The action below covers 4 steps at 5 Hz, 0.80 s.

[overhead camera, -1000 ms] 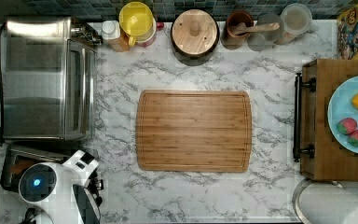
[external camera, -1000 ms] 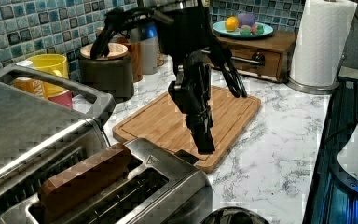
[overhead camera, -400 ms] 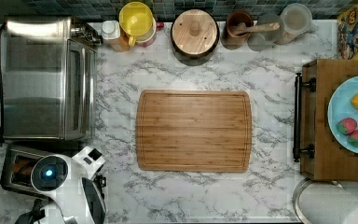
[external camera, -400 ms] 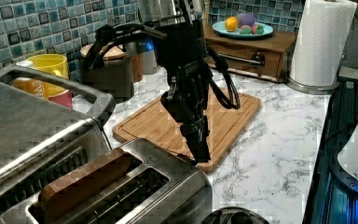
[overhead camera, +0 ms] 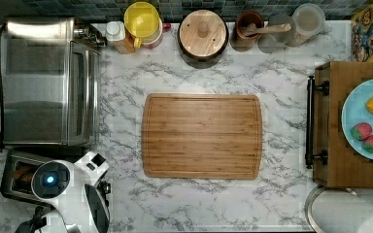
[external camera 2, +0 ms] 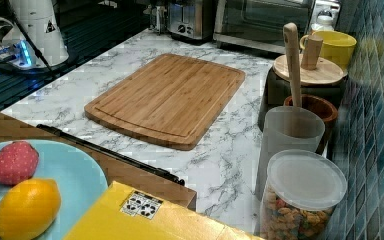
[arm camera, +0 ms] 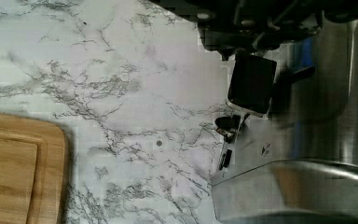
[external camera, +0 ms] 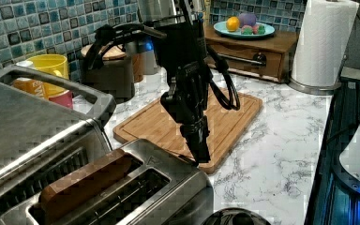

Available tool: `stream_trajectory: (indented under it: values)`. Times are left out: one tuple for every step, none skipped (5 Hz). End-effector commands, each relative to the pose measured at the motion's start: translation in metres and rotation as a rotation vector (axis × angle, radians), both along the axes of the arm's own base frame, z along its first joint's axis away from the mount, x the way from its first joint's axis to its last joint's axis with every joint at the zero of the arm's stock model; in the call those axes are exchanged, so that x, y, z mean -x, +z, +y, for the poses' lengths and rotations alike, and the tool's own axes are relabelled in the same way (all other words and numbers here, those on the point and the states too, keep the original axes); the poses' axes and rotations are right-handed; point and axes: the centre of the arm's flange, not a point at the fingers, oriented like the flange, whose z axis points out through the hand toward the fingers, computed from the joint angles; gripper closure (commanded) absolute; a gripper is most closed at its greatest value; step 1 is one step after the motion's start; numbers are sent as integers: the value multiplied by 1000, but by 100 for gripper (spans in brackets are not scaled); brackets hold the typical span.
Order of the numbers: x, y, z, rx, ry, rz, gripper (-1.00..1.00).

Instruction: Turn on the toaster.

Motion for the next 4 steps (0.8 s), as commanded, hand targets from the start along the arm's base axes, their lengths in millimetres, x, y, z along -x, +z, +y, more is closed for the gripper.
stream_trajectory:
  values:
    - [-60,31,31,-87,-108,-137,100]
    - [-74,16,29,-78,-146,-129,100]
    - [-88,-6,22,-45,-190,-100,100]
    - [-99,-21,23,-44,-222,-62,100]
